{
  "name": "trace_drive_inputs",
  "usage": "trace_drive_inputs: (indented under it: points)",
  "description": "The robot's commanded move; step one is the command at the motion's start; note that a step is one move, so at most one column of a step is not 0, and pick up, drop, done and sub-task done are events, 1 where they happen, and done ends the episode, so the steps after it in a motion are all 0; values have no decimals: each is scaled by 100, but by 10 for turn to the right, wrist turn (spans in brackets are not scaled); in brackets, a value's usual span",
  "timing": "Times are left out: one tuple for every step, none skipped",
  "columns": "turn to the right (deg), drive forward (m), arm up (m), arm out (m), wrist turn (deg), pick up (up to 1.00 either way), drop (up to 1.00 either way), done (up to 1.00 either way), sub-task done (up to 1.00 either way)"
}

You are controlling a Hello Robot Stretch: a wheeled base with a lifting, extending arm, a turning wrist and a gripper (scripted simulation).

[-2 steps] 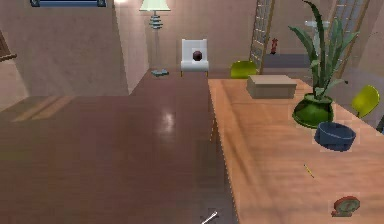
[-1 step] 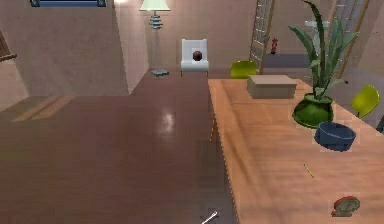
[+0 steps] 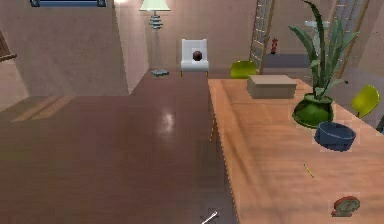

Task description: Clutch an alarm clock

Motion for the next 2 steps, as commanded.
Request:
trace_drive_inputs:
  points:
    - [0,0,0,0,450,0,0,0,0]
    - [0,0,0,0,450,0,0,0,0]
